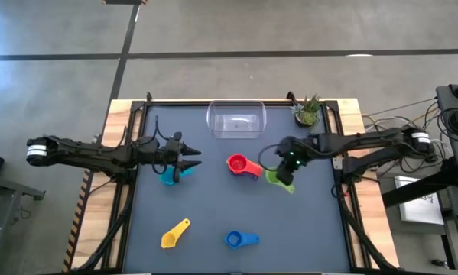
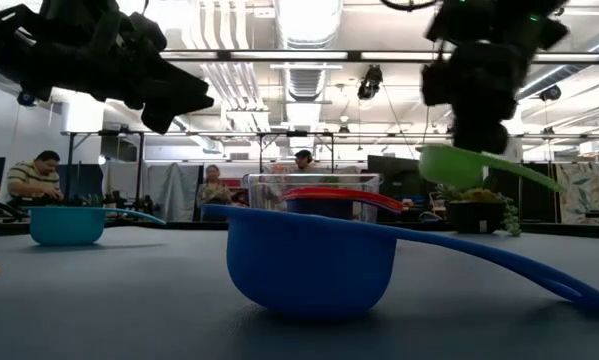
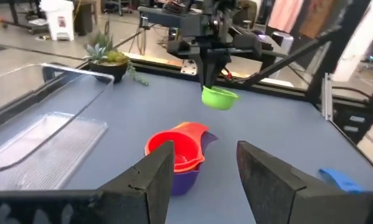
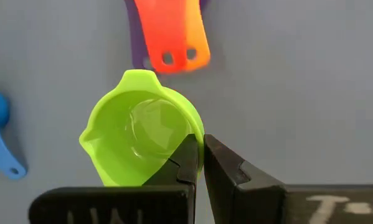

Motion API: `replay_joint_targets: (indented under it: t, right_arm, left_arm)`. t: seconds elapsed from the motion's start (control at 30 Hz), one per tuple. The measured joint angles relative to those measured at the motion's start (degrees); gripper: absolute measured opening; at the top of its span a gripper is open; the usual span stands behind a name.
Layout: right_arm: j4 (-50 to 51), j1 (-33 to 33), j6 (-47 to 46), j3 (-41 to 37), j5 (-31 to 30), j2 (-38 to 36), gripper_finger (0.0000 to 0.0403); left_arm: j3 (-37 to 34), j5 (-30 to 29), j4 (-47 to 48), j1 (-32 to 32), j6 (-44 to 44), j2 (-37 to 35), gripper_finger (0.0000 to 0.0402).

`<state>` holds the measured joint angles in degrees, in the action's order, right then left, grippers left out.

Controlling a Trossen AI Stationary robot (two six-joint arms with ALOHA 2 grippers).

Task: Nest measuring cups in basket
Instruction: Stack the green measuring cup on top of the red measuring cup, then stack the blue measuring cup on top of the orange measuring cup

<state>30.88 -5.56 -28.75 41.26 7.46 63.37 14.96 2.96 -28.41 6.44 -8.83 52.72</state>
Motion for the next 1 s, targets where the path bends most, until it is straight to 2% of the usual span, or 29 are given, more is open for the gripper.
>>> replay_joint_targets:
  t: [0.1, 0.3, 0.63, 0.8, 0.9, 1.0]
  right_arm:
    - [-2.14, 0.04, -1.7, -4.35, -0.1, -2.89, 0.0008]
    - [-3.22, 0.04, -1.7, -8.59, -0.09, -3.89, 0.0012]
    - [-5.95, -0.07, 0.12, -10.08, -0.11, -1.7, 0.0039]
    - [-6.06, -0.07, 1.36, -9.69, -0.11, -2.8, 0.0041]
    - [-5.89, -0.07, 2.36, -9.69, 0.02, -3.31, 0.0041]
    - [-5.87, -0.07, 3.02, -9.68, 0.17, -3.68, 0.0043]
  left_arm:
    - [0.0, -2.35, 1.68, 0.0, -3.08, 0.54, 0.0157]
    - [2.53, -4.24, 13.47, 0.0, -7.47, 2.34, 0.0155]
    - [15.2, -4.37, 42.03, -0.03, -9.65, 5.31, 0.0155]
    - [22.39, -4.95, 55.91, -2.32, -9.54, 6.49, 0.0155]
    - [24.71, -7.83, 64.6, -3.63, -10.38, 6.92, 0.0155]
    - [24.94, -8.03, 69.86, -4.59, -12.7, 6.8, 0.0155]
